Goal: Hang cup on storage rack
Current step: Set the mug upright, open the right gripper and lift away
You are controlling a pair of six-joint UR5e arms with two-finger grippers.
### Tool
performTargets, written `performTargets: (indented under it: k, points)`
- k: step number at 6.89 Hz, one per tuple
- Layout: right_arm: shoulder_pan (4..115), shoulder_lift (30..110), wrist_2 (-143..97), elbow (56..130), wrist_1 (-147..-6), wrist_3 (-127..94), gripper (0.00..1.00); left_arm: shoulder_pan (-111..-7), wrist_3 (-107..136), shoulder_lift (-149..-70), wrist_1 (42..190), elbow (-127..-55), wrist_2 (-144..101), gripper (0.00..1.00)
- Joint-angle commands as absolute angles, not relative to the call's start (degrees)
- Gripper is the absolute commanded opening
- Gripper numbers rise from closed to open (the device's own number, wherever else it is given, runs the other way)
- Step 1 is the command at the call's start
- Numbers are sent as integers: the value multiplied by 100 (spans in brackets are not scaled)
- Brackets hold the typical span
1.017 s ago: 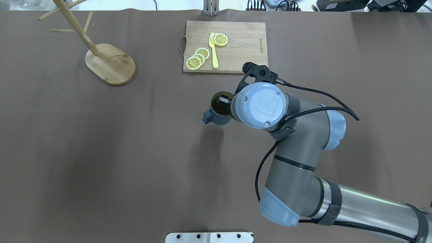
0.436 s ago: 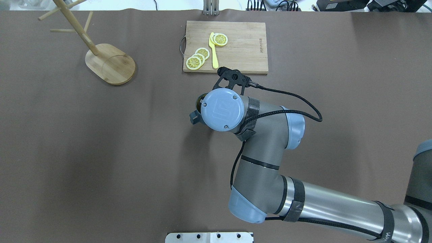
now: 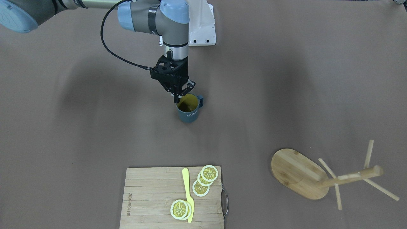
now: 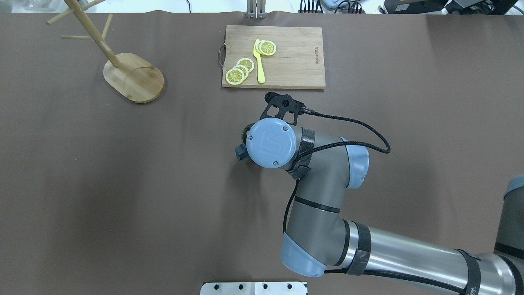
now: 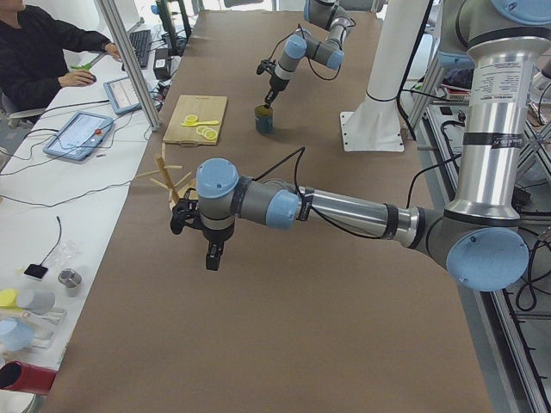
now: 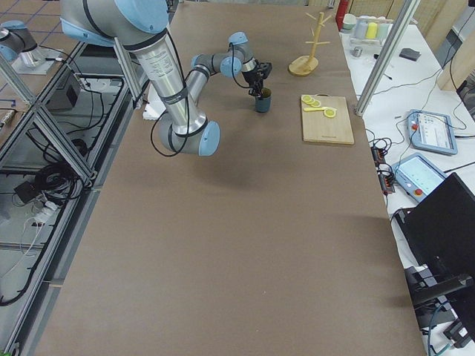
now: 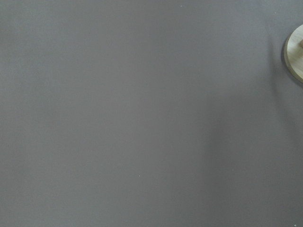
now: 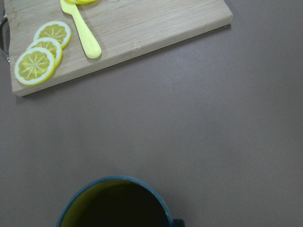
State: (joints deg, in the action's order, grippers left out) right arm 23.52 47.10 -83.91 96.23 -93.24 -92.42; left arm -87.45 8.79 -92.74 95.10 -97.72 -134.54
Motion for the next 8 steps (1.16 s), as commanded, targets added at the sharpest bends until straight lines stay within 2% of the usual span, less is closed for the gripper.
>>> performTargets:
  k: [1, 2, 3, 6, 8]
  points:
    - [2338, 4755, -8559, 9790, -9290, -8483, 0, -8745, 870, -9360, 9510, -9660, -13447, 98]
    - [2338, 4755, -8569, 9782, -9255, -8481, 33, -8745, 870, -9369, 9510, -9659, -13447, 98]
    - [2303, 4798, -8500, 9774, -9255, -8481, 99, -8745, 879, -9369, 9510, -9668, -13456, 98]
    - [2748, 4825, -9207, 10194, -9281, -8183, 100, -8449, 914, -9352, 10507, -9703, -13614, 98]
    - [3555, 4956, -10260, 10318, -9281, -8095, 100, -7205, 2704, -9378, 11612, -10044, -13518, 98]
